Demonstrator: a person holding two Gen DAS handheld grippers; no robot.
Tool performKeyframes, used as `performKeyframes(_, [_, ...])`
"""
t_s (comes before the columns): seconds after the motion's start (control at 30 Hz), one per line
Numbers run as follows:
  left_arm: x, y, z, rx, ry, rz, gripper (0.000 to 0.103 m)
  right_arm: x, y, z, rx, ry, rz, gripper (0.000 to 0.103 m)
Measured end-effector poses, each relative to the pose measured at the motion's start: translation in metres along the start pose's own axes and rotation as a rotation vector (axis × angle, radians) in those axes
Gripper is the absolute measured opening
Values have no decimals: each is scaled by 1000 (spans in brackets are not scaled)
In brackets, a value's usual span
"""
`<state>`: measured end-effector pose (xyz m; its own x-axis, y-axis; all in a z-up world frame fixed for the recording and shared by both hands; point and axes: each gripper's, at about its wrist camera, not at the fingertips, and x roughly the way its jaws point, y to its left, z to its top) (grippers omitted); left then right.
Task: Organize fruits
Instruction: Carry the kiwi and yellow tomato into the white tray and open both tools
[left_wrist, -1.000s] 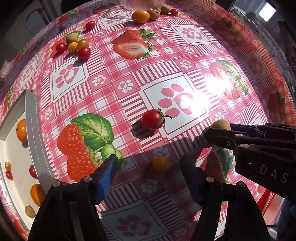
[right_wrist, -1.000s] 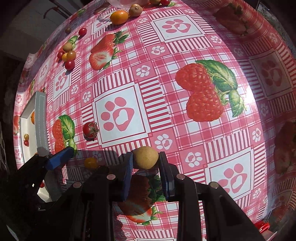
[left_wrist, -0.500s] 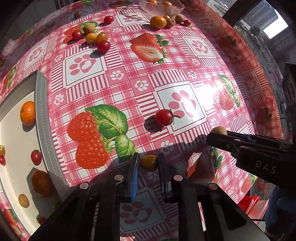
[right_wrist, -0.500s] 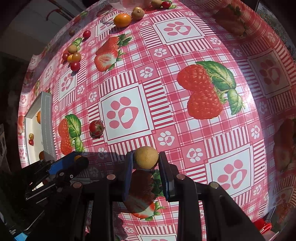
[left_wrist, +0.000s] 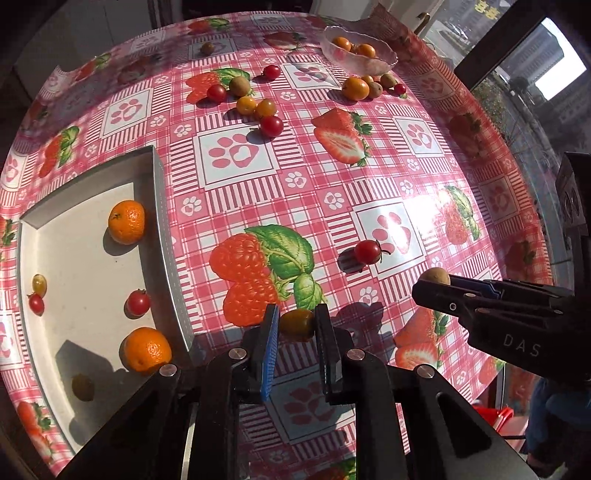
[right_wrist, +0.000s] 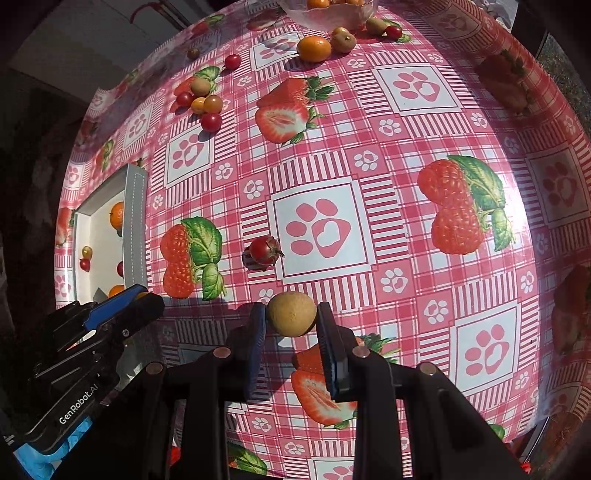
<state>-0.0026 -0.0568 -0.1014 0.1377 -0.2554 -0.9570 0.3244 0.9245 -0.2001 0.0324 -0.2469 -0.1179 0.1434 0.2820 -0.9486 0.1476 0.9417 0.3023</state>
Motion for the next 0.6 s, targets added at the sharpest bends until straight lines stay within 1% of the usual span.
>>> performKeyframes(0.3, [-21, 37, -2, -69, -51, 12, 21, -3, 48, 11, -102, -2, 4, 31])
performKeyframes(0.6, [-39, 86, -12, -154, -90, 46, 21, 4, 107, 18, -213, 7, 19, 31])
